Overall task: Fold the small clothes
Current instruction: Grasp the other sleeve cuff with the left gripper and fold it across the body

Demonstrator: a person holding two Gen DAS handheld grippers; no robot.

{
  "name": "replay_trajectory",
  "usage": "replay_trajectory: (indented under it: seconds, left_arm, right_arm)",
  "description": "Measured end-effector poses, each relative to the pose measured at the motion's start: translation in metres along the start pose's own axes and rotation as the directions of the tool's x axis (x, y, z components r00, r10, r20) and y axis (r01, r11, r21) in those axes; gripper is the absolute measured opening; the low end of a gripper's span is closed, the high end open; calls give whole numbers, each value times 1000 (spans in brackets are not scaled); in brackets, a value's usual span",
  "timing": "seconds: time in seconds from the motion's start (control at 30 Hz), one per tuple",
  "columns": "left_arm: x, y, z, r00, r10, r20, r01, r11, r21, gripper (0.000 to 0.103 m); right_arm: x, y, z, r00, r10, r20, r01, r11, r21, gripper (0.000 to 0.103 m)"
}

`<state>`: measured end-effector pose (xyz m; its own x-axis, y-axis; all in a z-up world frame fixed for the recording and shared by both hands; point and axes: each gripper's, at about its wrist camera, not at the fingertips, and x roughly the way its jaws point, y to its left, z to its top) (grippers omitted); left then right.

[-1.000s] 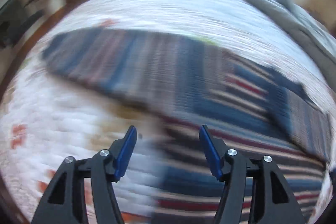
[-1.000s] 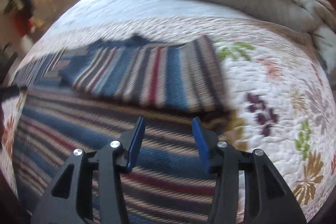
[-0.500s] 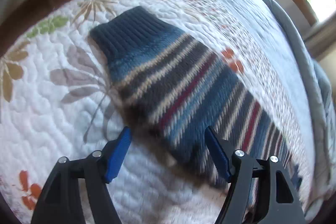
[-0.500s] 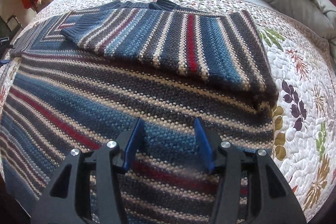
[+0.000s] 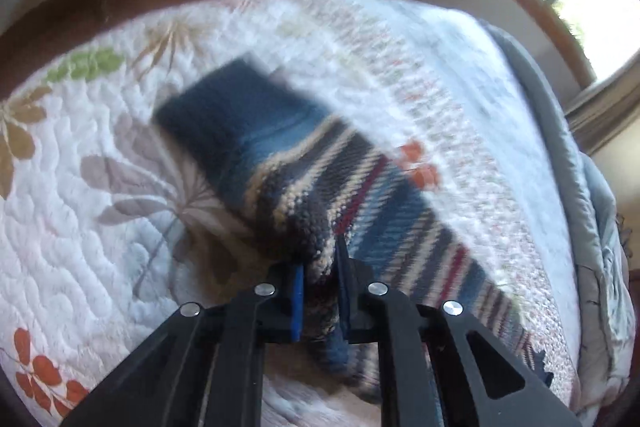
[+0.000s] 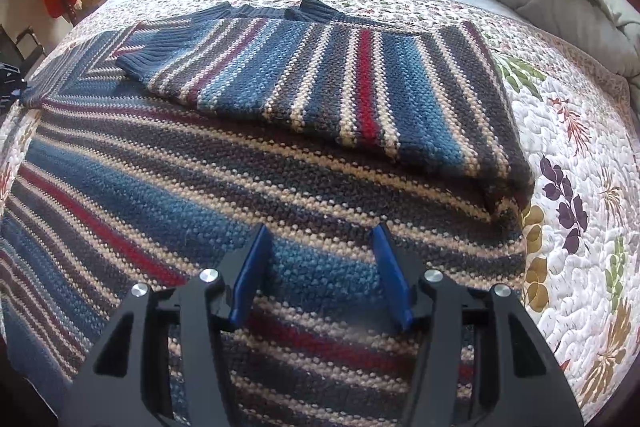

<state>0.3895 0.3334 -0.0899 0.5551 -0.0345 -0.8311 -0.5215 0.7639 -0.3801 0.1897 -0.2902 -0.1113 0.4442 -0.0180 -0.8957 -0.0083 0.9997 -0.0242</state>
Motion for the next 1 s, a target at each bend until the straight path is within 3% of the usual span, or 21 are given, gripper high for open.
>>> replay_trajectory:
  seconds: [0.1, 0.27, 0.63, 0.87, 0.93, 1.0]
  left_arm:
    - [-21, -27, -12, 996, -76, 42, 74, 996, 53, 13]
    - [-47, -88, -44, 984, -176, 37, 167, 971, 173, 12]
    - [-82, -221, -176, 935, -343, -87, 346, 835, 427, 12]
    - [-63, -279, -258, 911, -342, -231, 413, 763, 497, 13]
    - [-48, -292, -284, 896, -304, -323, 435, 745, 505, 22]
    - [-40, -296, -304, 903, -241, -356, 410, 731, 546, 32]
  right_arm:
    - [0, -3, 0, 1000, 17, -2, -16, 1000, 13, 54]
    - [-4, -6, 0, 1000, 23, -1, -23, 999, 24, 54]
    - [-16, -20, 2, 999, 39, 19, -40, 997, 66, 54]
    - [-21, -25, 5, 998, 55, 30, -57, 995, 78, 54]
    - [-21, -25, 5, 998, 59, 28, -61, 995, 78, 54]
    - [-21, -25, 5, 998, 63, 21, -64, 995, 77, 54]
